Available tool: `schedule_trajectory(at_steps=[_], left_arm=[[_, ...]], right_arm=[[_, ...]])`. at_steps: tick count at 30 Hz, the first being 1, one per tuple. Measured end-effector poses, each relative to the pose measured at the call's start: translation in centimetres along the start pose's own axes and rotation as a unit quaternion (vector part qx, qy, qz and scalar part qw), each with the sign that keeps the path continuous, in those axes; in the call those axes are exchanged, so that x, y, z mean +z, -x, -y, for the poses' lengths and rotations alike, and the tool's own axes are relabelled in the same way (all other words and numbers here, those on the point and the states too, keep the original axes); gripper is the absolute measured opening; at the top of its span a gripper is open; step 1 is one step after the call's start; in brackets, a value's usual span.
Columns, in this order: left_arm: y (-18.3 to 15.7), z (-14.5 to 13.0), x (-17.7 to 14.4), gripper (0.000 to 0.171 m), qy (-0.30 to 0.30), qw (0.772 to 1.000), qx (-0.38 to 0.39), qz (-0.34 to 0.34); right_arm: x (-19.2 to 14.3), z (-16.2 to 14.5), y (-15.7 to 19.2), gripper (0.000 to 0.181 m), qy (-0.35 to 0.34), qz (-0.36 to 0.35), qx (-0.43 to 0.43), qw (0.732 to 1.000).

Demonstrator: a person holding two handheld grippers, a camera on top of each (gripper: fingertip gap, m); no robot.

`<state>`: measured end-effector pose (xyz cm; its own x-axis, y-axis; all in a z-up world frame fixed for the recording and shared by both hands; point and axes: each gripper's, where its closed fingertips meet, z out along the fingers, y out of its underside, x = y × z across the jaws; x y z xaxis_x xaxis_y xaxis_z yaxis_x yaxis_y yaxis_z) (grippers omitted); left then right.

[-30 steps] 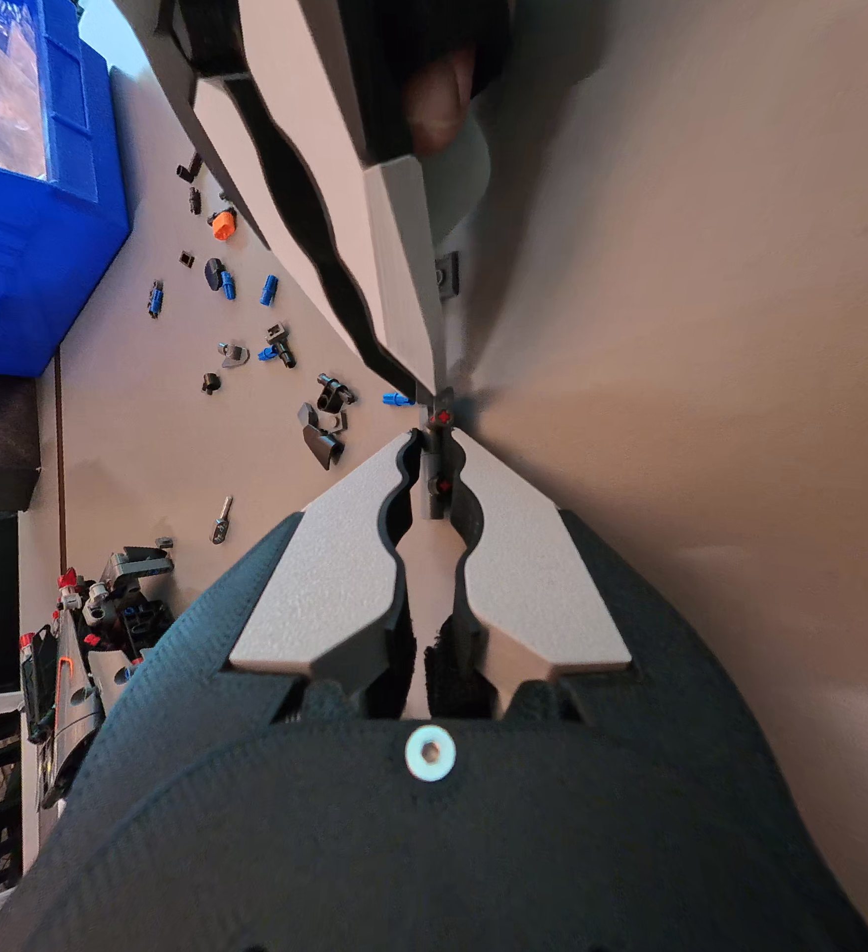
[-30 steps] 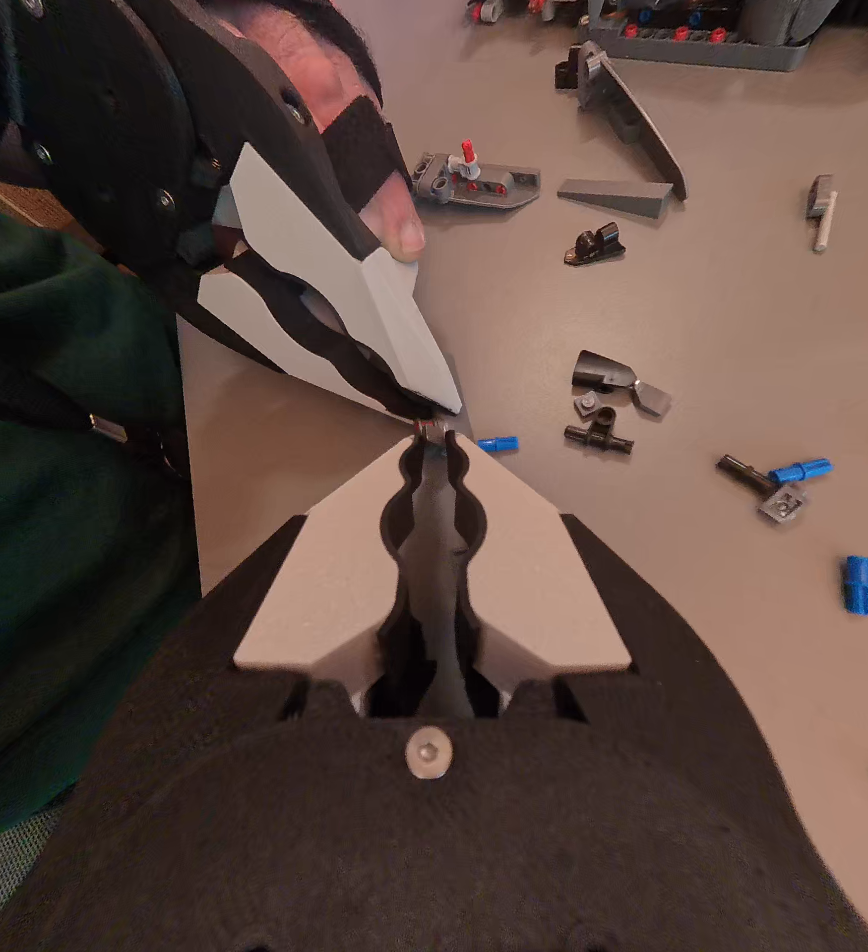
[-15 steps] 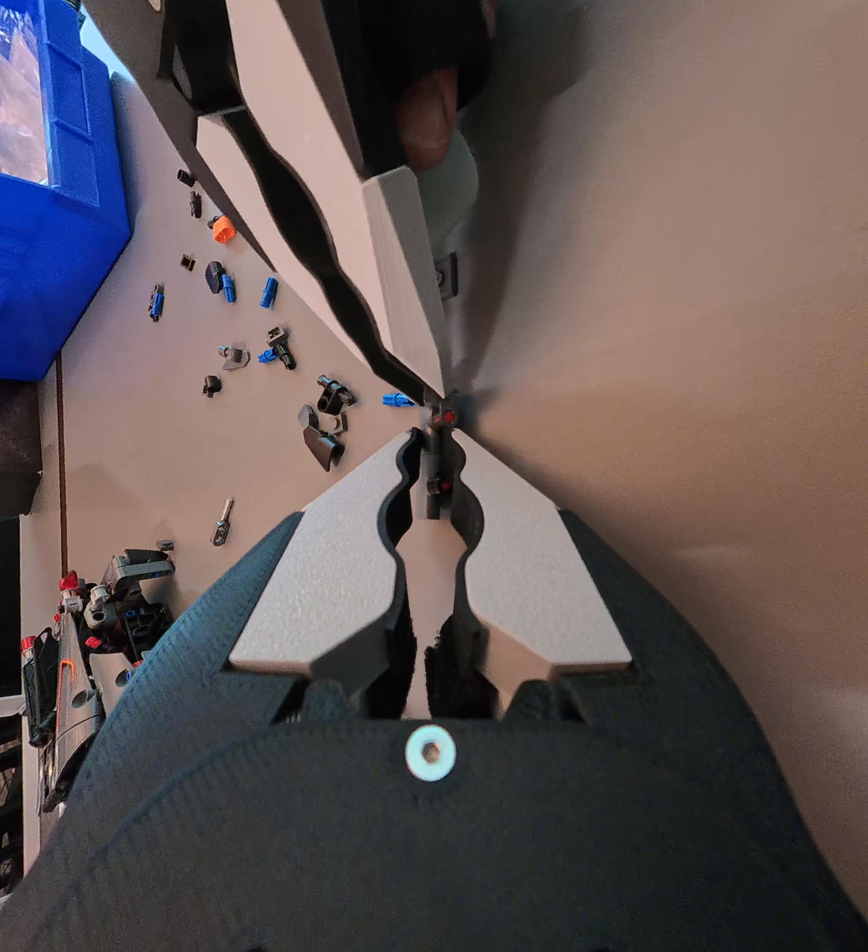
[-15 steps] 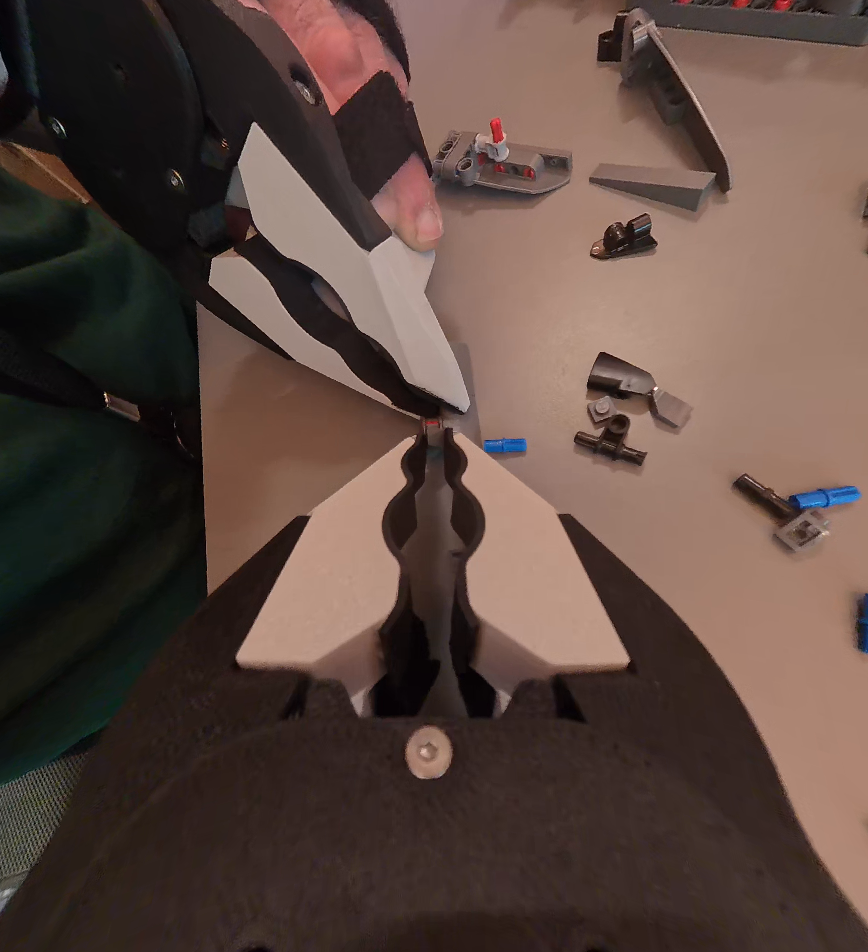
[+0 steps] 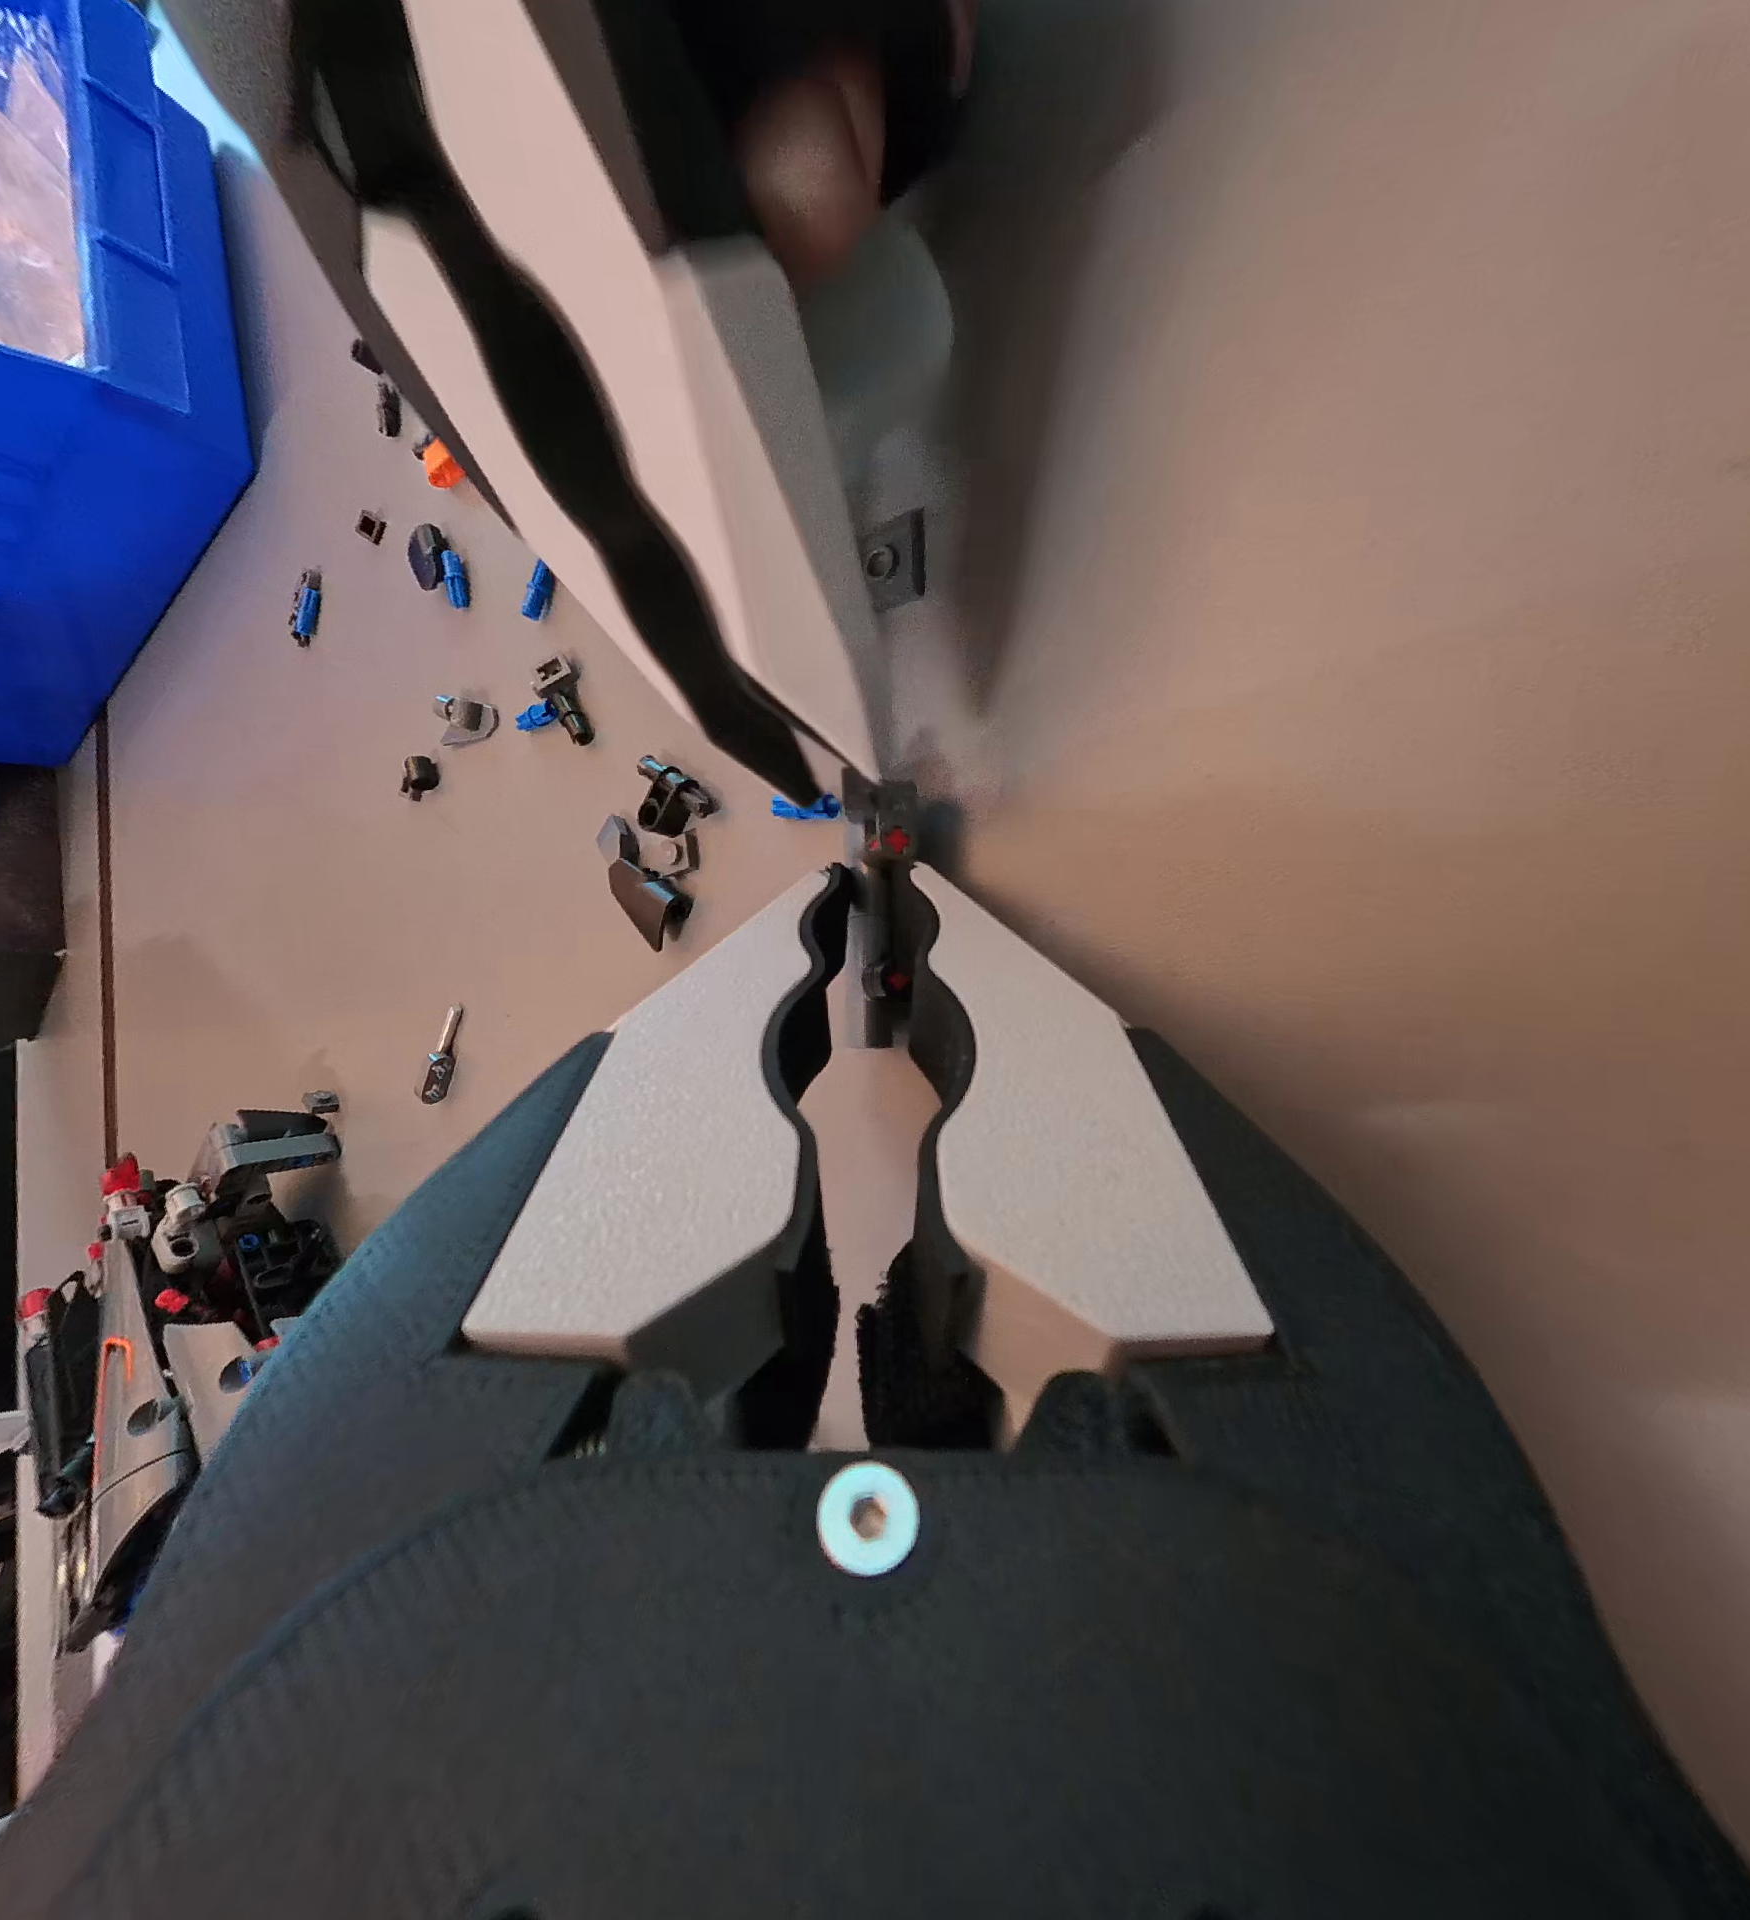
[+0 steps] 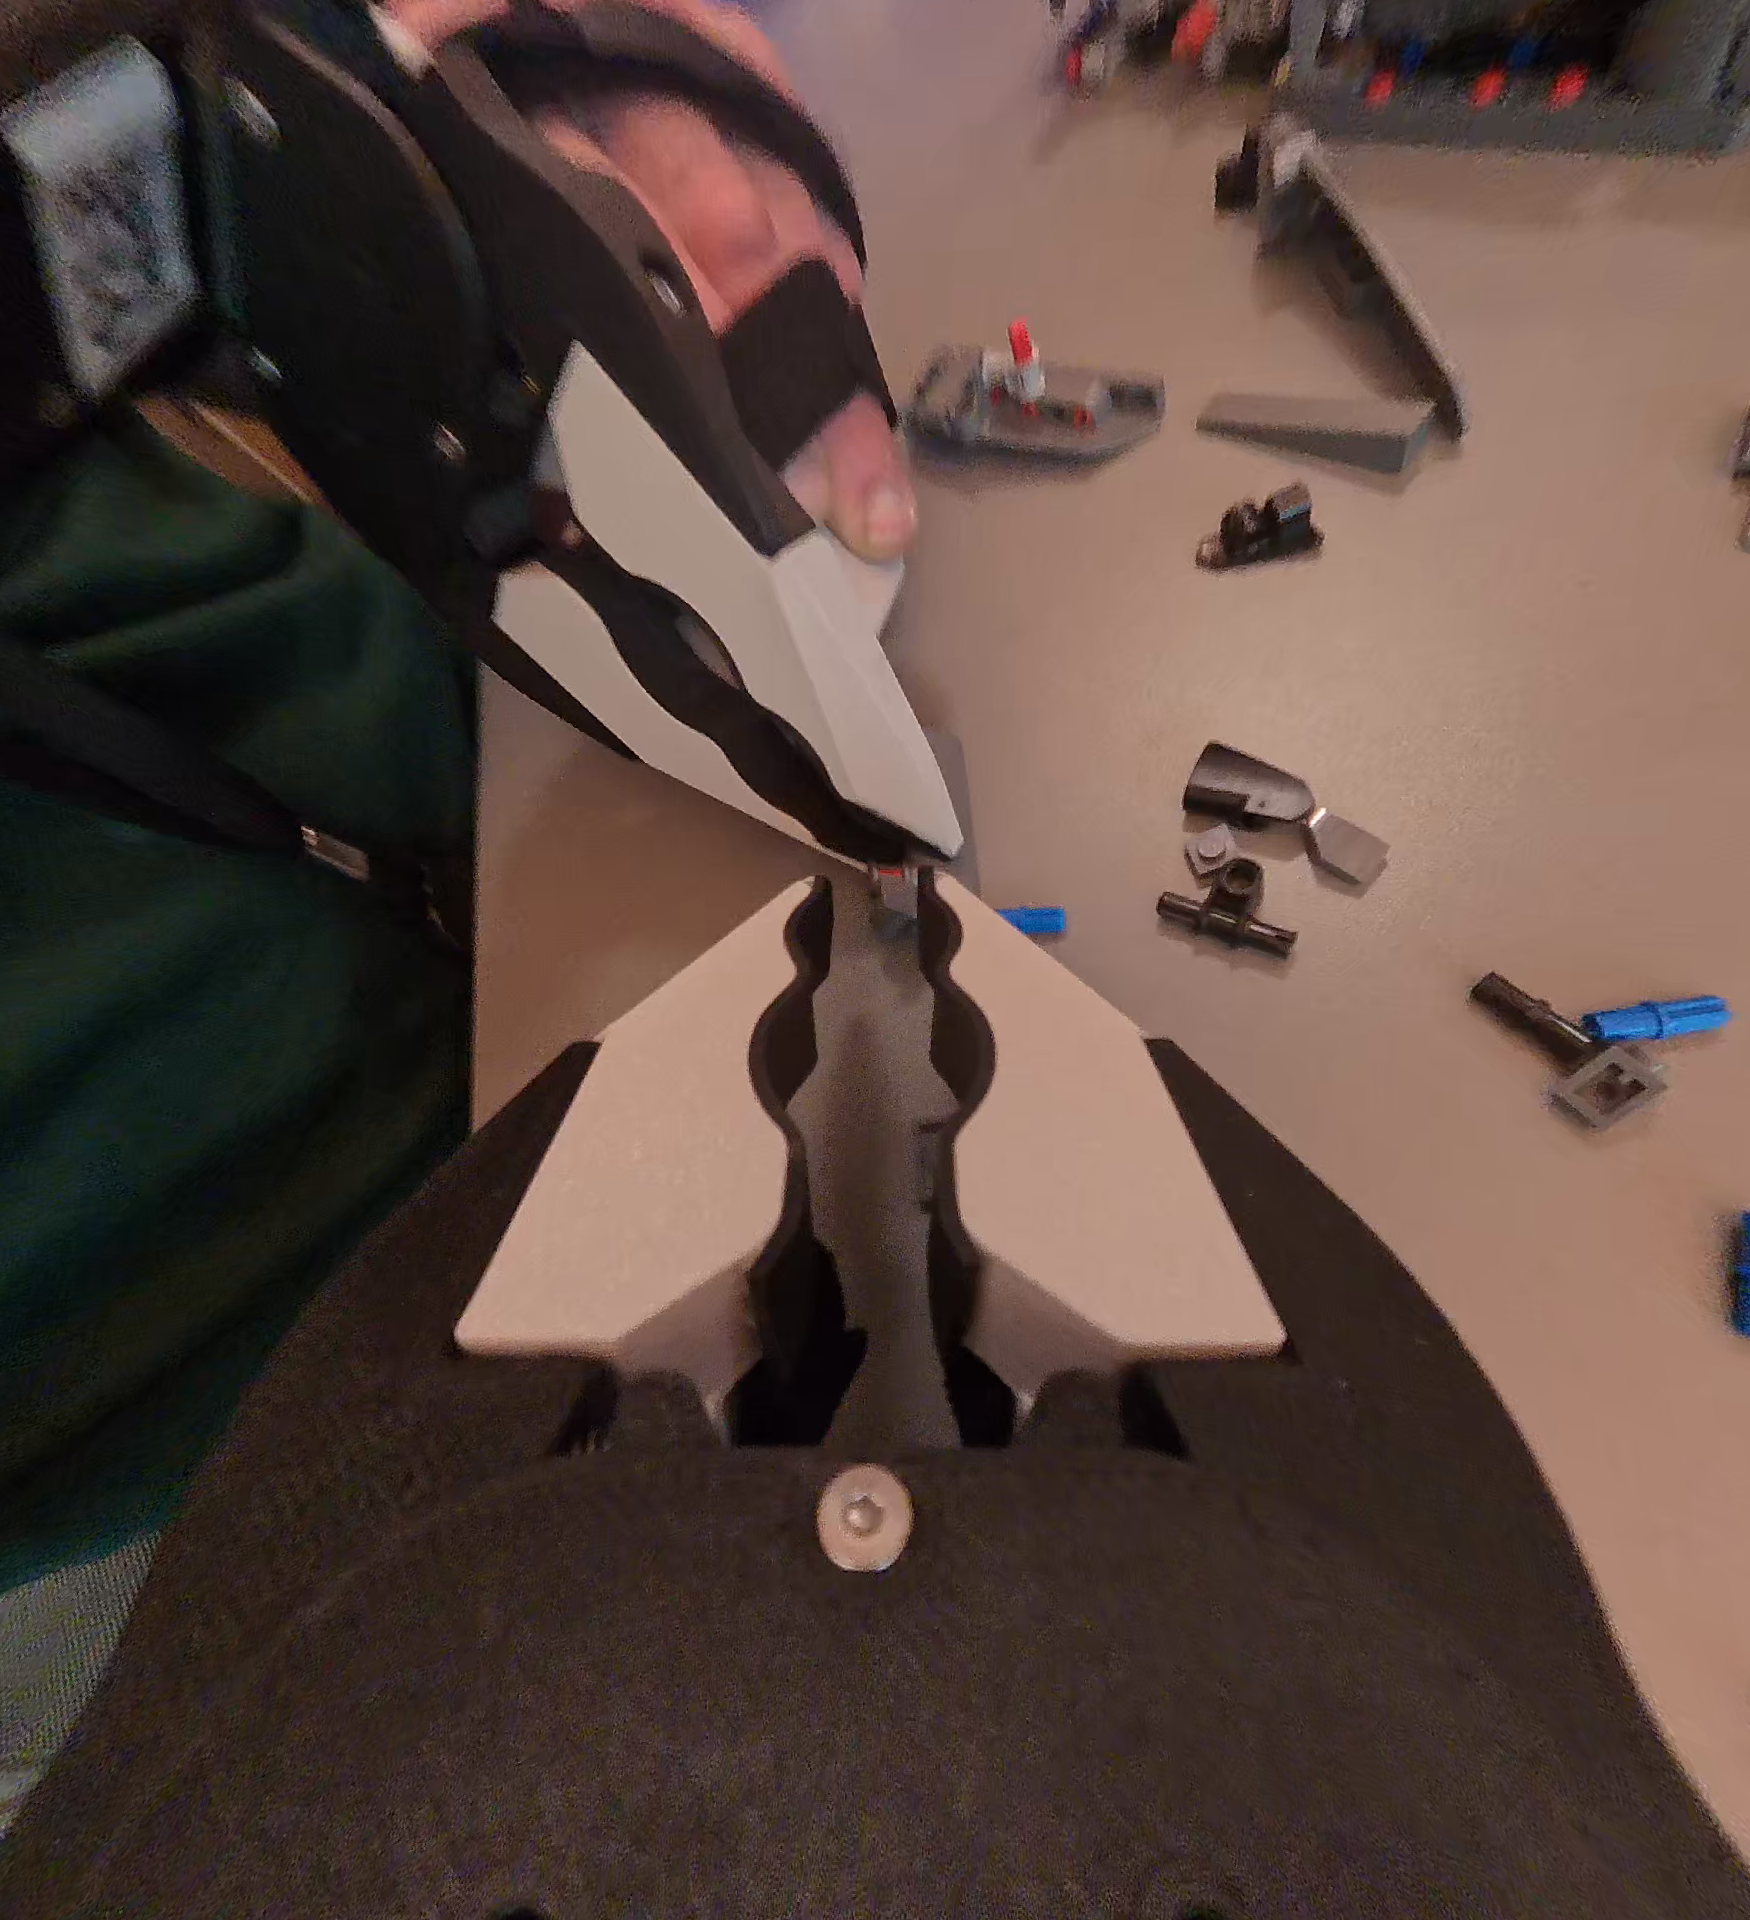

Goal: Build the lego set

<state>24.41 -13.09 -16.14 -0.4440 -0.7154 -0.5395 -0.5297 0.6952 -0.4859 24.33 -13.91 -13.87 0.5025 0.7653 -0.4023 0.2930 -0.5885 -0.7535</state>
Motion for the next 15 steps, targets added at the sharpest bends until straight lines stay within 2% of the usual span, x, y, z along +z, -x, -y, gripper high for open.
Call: schedule_trajectory(at_steps=[2, 7, 10, 15], left_arm=[[0.0, 0.0, 0.0, 0.006, -0.005, 1.0, -0.018, -0.011], [0.1, 0.2, 0.0, 0.006, -0.024, 0.994, -0.086, -0.055], [-0.1, 0.4, -0.2, 0.006, -0.029, 0.988, -0.123, -0.089], [-0.3, 0.6, -0.4, 0.005, -0.04, 0.976, -0.167, -0.131]], right_arm=[[-0.8, 0.5, 0.2, 0.015, -0.03, 0.0, 0.002, 1.0], [-1.0, -0.7, -0.3, 0.026, -0.012, -0.073, -0.027, 0.997], [-0.8, -0.5, -0.7, 0.026, -0.007, -0.124, -0.067, 0.99], [0.1, -0.4, -0.3, 0.019, 0.012, -0.137, -0.097, 0.986]])
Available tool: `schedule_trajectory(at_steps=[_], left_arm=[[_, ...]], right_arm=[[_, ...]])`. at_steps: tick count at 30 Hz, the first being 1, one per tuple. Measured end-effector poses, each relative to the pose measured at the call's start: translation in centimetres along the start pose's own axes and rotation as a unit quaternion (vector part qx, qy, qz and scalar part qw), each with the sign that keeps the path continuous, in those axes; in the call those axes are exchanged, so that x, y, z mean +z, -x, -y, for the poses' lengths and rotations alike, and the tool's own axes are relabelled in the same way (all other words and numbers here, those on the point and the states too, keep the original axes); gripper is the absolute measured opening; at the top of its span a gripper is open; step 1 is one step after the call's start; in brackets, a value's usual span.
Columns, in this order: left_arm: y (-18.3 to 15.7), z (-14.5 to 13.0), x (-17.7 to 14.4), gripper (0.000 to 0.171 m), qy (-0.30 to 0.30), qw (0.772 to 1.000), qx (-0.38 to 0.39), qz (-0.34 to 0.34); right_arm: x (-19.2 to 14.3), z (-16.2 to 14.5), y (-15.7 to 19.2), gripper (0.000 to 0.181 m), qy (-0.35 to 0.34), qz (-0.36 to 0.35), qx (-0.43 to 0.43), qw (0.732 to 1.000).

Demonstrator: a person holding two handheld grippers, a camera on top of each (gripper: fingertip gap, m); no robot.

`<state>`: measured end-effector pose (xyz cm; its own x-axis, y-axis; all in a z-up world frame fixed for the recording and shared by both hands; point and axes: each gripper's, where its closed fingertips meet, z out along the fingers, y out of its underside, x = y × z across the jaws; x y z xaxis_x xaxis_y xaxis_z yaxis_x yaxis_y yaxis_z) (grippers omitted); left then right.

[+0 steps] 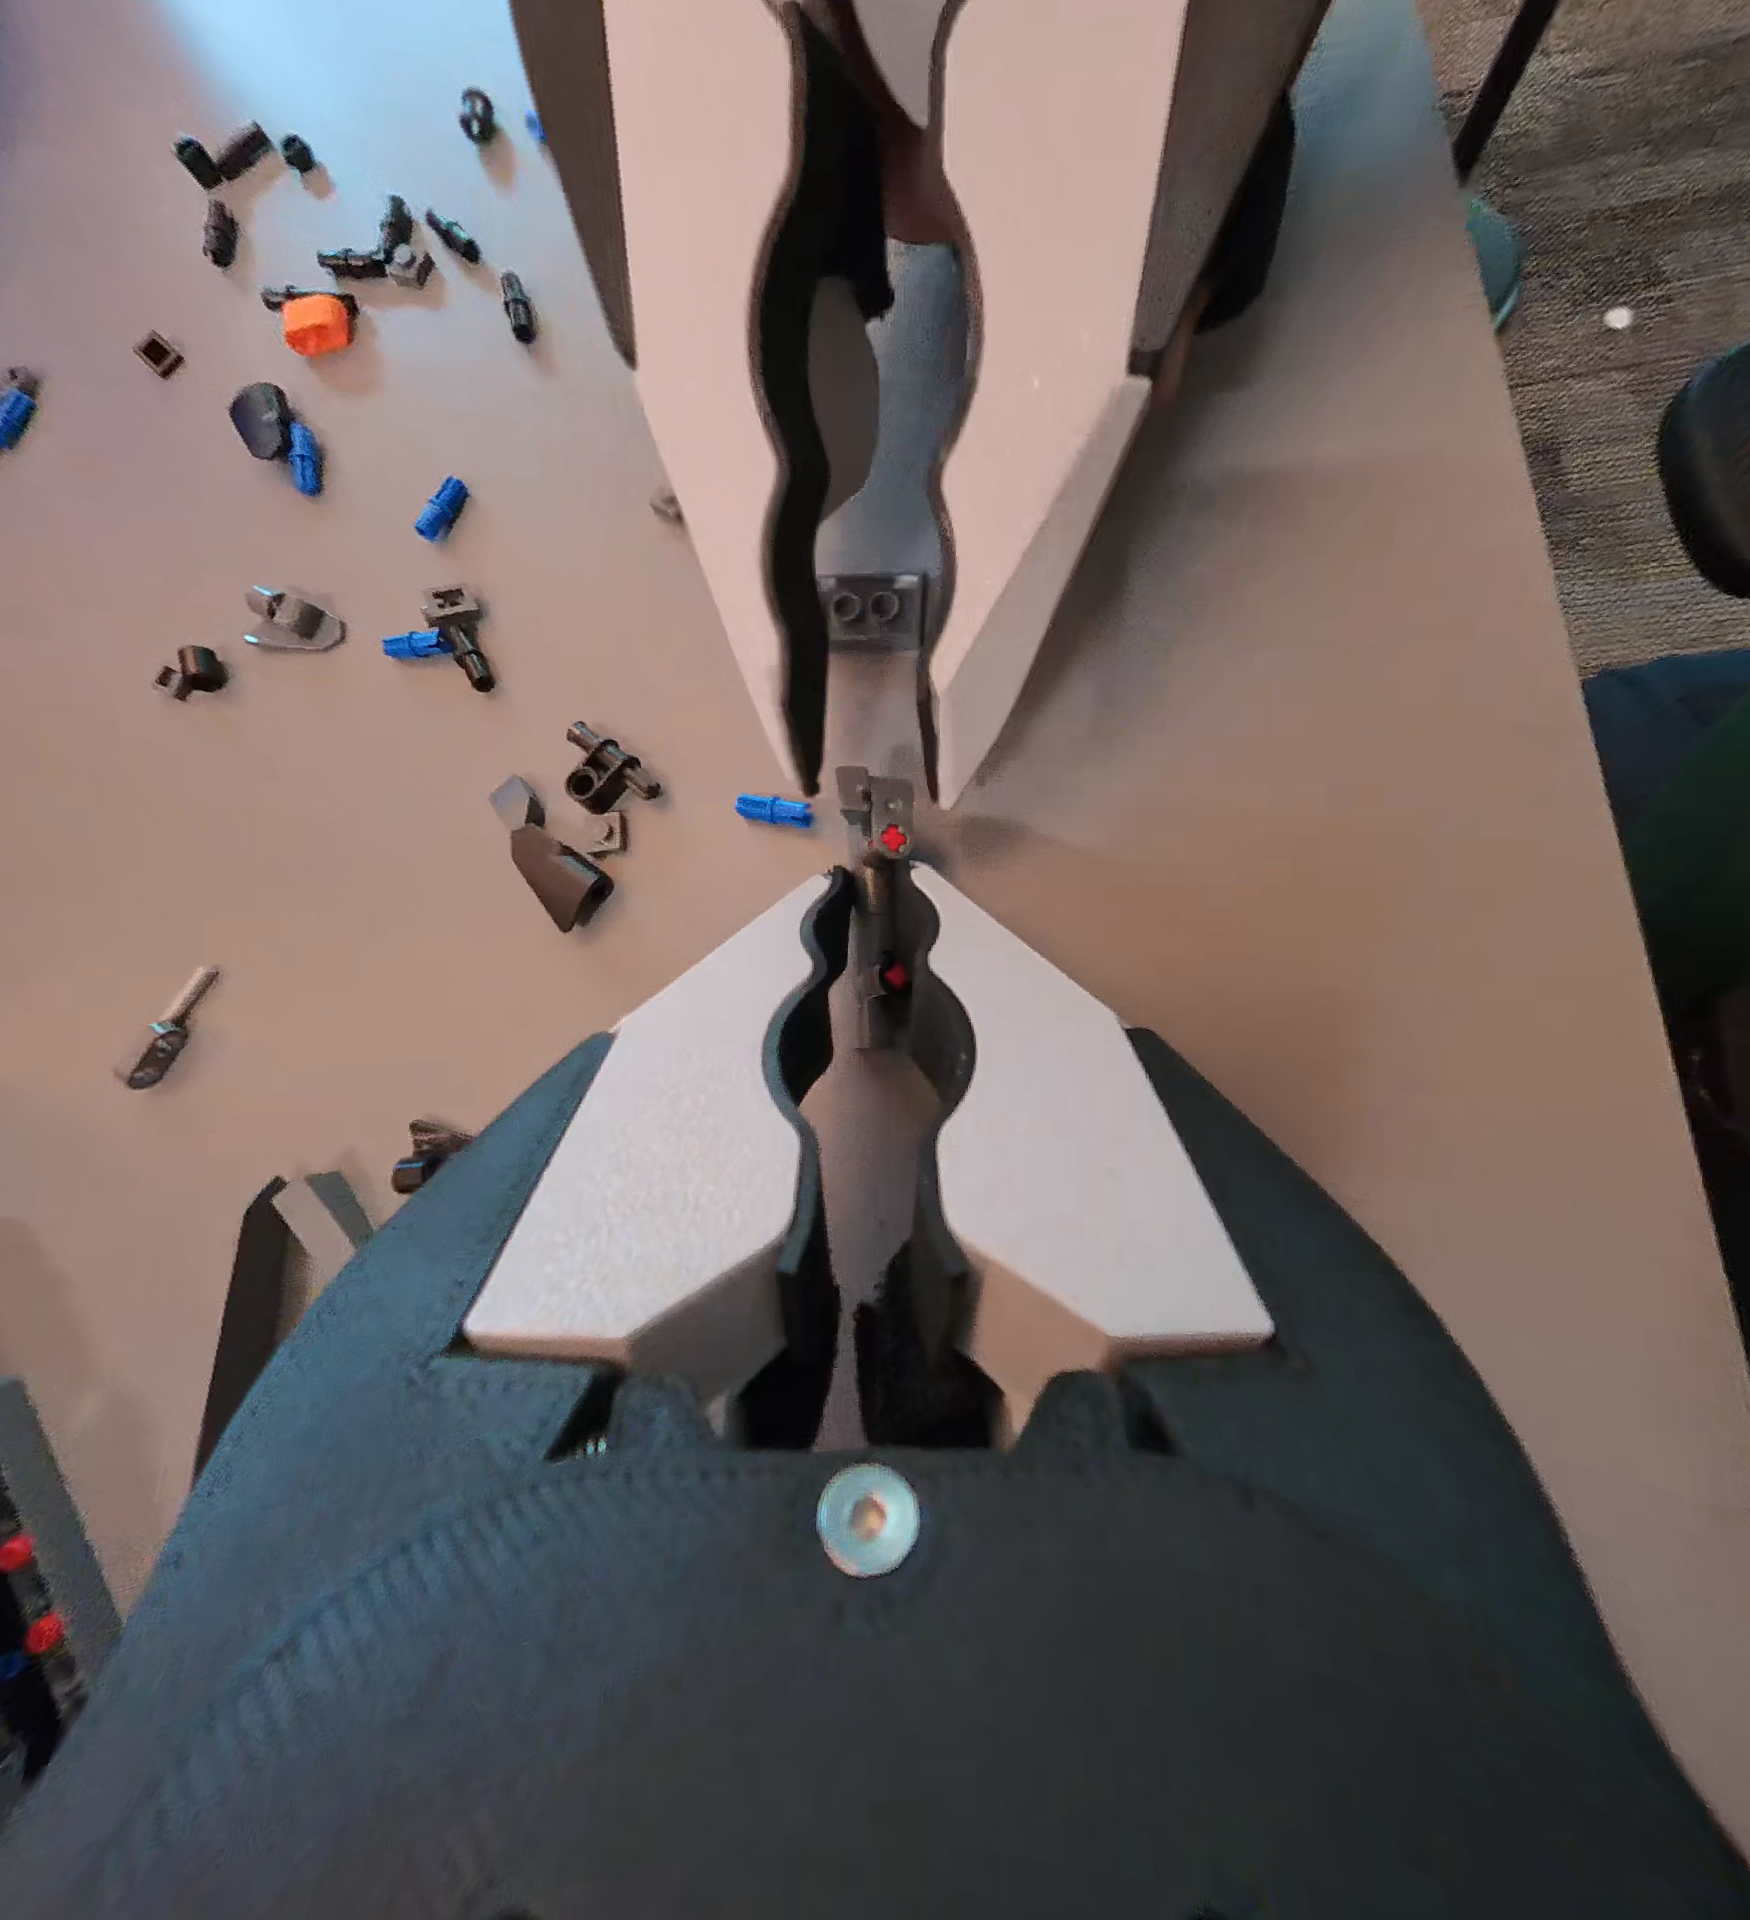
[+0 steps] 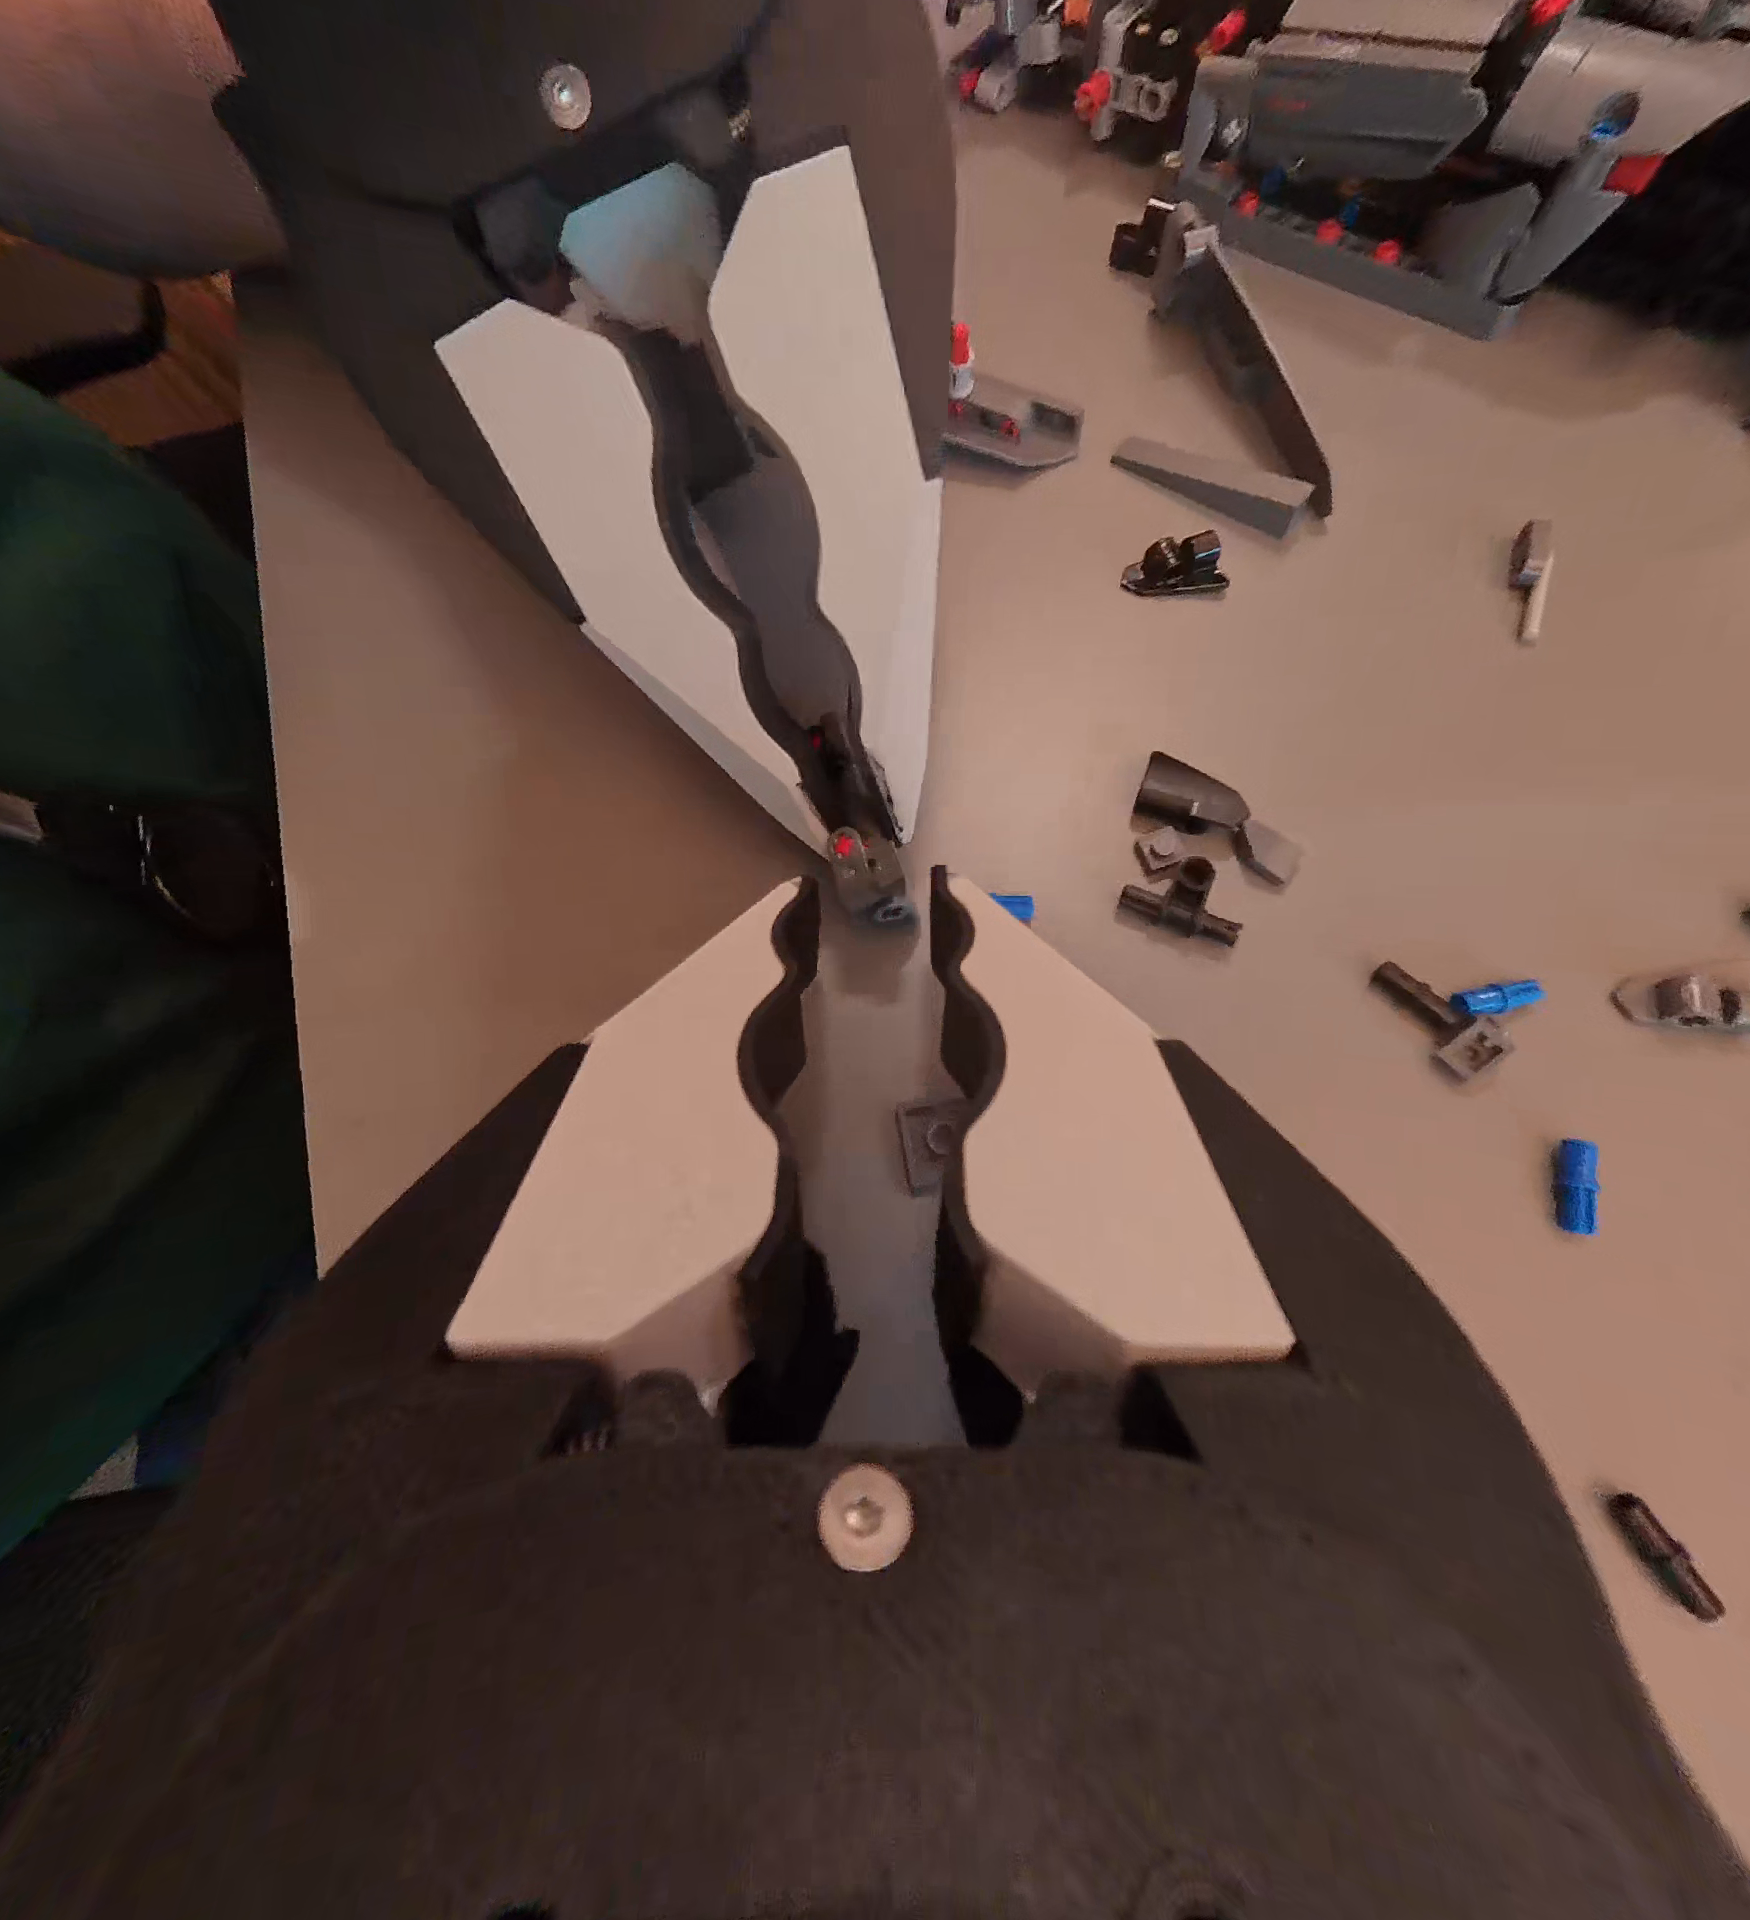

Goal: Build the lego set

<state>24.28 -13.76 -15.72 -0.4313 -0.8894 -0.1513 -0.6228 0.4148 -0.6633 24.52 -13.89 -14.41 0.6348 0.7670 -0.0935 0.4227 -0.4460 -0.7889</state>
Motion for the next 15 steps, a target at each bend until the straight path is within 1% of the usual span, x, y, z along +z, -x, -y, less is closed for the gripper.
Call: schedule_trajectory(at_steps=[3, 6, 15], left_arm=[[0.04, -0.01, 0.05, 0.006, -0.009, 1.0, -0.016, -0.01], [0.04, -0.03, 0.05, 0.006, -0.011, 1.0, -0.023, -0.017], [0.08, -0.03, 0.01, 0.006, -0.021, 0.998, -0.04, -0.032]], right_arm=[[0.43, -0.31, 0.16, 0.016, 0.007, 0.008, 0.004, 1.0], [0.51, -0.37, 0.05, 0.011, 0.01, 0.001, -0.003, 1.0], [0.54, -0.36, 0.06, 0.01, 0.014, 0.009, -0.001, 1.0]])
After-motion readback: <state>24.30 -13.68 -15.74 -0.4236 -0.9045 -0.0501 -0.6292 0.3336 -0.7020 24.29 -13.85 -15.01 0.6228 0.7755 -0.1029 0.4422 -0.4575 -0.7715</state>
